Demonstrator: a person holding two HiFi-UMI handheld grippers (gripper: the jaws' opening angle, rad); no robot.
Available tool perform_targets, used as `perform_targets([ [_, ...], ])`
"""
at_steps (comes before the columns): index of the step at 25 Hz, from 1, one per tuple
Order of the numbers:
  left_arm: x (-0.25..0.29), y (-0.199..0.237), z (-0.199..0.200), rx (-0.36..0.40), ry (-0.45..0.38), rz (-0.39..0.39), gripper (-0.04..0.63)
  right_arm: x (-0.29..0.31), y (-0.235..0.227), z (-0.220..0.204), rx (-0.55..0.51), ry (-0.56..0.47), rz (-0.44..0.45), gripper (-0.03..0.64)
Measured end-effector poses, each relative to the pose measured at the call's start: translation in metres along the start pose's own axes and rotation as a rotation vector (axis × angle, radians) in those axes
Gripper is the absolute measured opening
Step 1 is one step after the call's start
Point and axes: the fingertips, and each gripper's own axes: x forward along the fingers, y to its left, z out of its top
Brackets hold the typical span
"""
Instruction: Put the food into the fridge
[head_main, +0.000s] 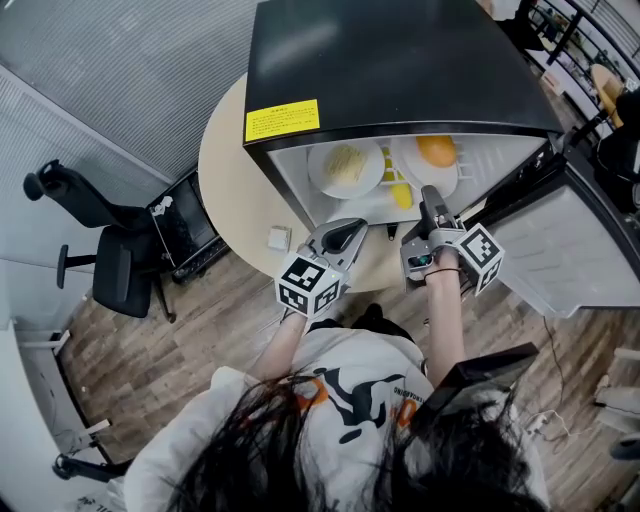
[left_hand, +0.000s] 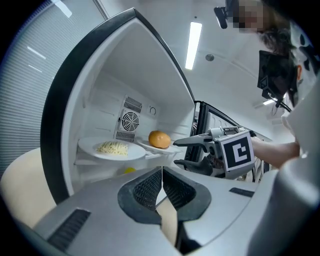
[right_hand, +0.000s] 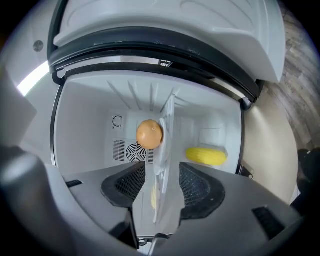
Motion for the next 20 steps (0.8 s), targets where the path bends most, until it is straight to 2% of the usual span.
perform_targets([
  [6,-0.012,-0.001,0.001,0.000,-0.011,0.004,0.014,-0.014,-0.004,-0.006,-0.170,-0.020,-0.039,0.202],
  [11,-0.025,-0.006,0.000,0.007,-0.019,-0.006,0.014,-0.029,-0.007,-0.023,-0.264,-0.003,-0.053,0.202],
  [20,-0.062,-0.023,-0.002,0.031,-0.023,-0.039,0.014,-0.058,0.019,-0.065,-0.581,0.017,0.001,0.193],
])
